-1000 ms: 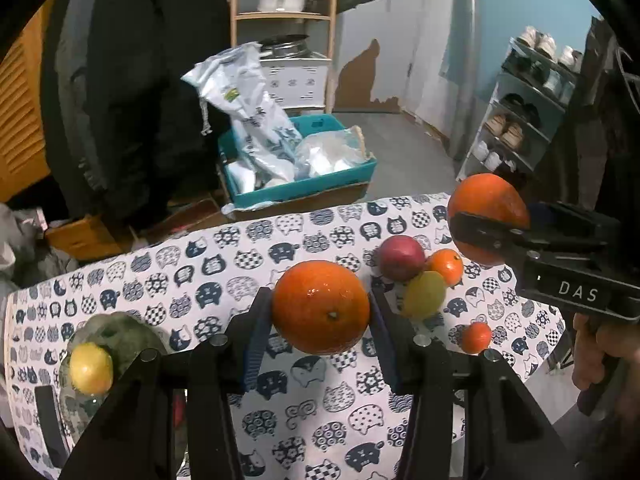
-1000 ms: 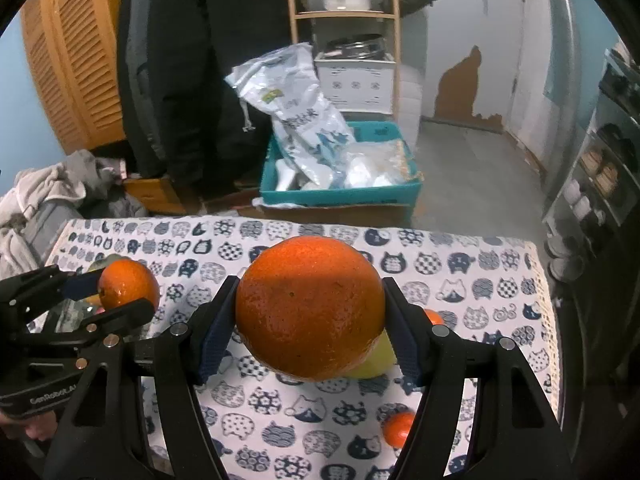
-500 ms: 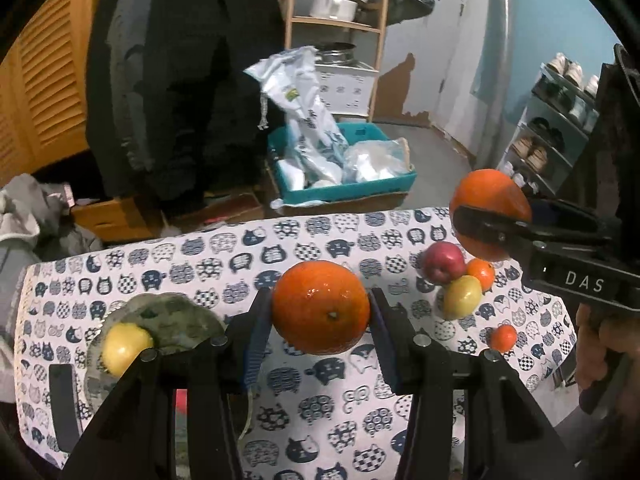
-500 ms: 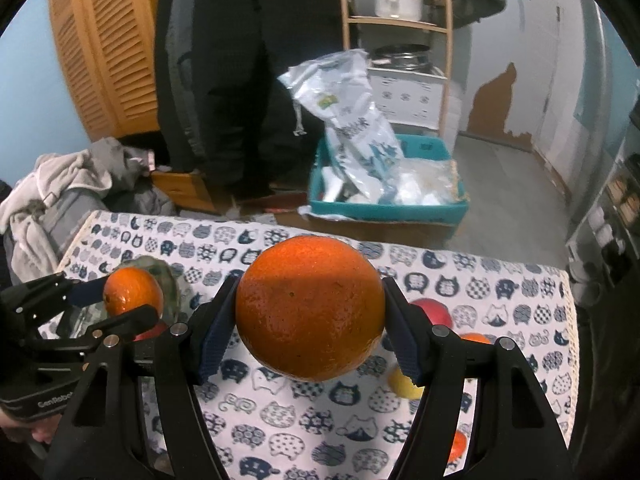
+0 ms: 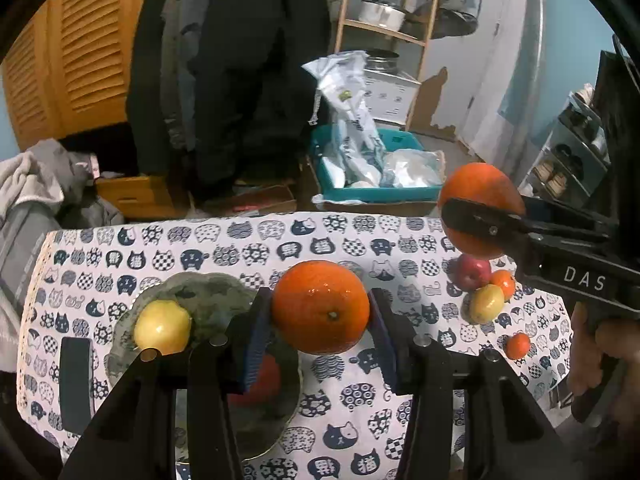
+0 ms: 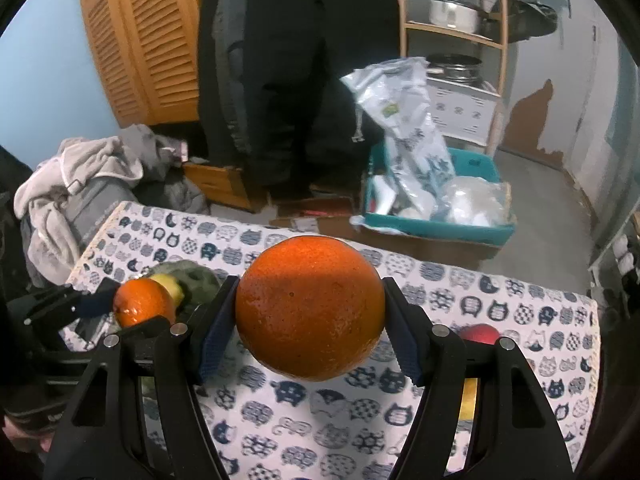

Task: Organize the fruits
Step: 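Carry the mandarin with the left tool while the right tool carries the large orange to the plate, then release the mandarin onto the green plate with the left tool while the right tool releases the large orange, then move both tools back toward the remaining fruit cluster, then grasp the small mandarin lying apart from the cluster with the right tool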

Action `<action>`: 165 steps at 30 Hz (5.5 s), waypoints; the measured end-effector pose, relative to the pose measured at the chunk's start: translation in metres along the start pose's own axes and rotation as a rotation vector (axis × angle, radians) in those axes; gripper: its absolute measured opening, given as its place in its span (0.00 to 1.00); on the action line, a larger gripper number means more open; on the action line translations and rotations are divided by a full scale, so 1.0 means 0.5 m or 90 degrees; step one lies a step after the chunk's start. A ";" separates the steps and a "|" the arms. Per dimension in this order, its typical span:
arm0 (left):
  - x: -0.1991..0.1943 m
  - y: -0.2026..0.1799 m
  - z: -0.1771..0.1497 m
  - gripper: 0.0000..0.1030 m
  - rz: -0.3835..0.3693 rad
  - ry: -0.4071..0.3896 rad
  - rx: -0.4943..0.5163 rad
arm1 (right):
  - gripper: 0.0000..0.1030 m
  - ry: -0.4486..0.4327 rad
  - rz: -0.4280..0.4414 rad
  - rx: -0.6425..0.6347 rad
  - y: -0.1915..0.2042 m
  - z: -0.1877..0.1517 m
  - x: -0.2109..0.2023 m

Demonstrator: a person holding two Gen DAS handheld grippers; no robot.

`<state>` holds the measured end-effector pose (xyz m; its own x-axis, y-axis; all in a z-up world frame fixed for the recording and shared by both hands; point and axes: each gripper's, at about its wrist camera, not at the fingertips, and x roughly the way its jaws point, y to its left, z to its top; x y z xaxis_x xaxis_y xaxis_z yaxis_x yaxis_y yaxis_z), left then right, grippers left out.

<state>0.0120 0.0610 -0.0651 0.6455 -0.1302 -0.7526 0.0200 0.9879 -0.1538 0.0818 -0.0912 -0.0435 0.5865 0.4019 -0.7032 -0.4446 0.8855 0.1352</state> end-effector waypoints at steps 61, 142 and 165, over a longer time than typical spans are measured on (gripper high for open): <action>0.095 0.328 -0.147 0.47 0.112 0.131 -0.184 | 0.69 0.252 0.115 -0.020 0.248 -0.083 0.402; 0.021 -0.240 -0.029 0.83 -0.039 0.077 0.151 | 0.83 0.019 -0.140 0.137 -0.254 -0.157 -0.195; 0.158 -0.331 -0.095 0.83 -0.045 0.156 0.224 | 0.83 0.200 -0.179 0.246 -0.434 -0.343 -0.065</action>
<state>0.0234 -0.1166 -0.1298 0.4342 -0.1723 -0.8842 0.3438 0.9389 -0.0141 0.0432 -0.3366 -0.1698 0.3915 0.1025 -0.9145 0.0131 0.9931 0.1169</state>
